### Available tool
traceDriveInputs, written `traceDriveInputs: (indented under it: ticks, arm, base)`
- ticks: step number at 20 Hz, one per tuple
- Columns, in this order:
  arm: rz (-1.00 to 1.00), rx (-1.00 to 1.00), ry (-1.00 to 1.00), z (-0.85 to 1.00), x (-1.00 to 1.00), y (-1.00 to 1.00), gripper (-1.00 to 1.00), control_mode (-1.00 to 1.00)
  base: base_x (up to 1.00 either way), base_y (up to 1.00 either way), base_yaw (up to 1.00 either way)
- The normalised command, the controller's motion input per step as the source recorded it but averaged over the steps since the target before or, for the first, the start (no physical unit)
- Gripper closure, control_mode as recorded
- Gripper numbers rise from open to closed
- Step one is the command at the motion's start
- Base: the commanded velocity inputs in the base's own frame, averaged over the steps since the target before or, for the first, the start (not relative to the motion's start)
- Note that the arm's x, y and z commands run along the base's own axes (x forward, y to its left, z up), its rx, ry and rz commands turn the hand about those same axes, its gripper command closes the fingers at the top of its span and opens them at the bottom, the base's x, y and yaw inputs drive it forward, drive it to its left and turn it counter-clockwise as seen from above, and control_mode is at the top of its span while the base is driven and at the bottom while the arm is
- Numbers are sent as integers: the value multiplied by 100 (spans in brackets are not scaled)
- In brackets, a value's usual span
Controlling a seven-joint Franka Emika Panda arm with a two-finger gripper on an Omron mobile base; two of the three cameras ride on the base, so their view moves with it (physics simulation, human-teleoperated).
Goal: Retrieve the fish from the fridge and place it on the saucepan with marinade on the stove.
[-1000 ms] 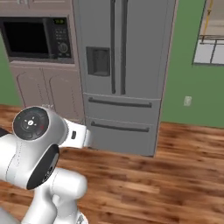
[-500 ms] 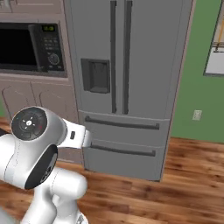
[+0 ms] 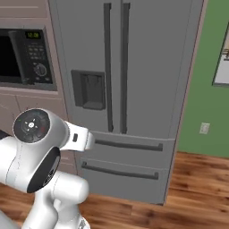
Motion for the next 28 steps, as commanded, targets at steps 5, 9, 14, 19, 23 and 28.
traceDriveInputs:
  ticks: [5, 9, 14, 19, 23, 28]
  arm:
    - [0, 0, 0, 0, 0, 0, -100, 100]
    - [0, 0, 0, 0, 0, 0, -100, 100]
    - [0, 0, 0, 0, 0, 0, -100, 100]
    - [0, 0, 0, 0, 0, 0, -100, 100]
    - [0, 0, 0, 0, 0, 0, -100, 100]
    - [0, 0, 0, 0, 0, 0, -100, 100]
  base:
    - [29, -29, 0]
    - [24, -39, 2]
    - [21, -29, 2]
    - [43, 2, 0]
    - [47, 1, 0]
    - [11, 0, 0]
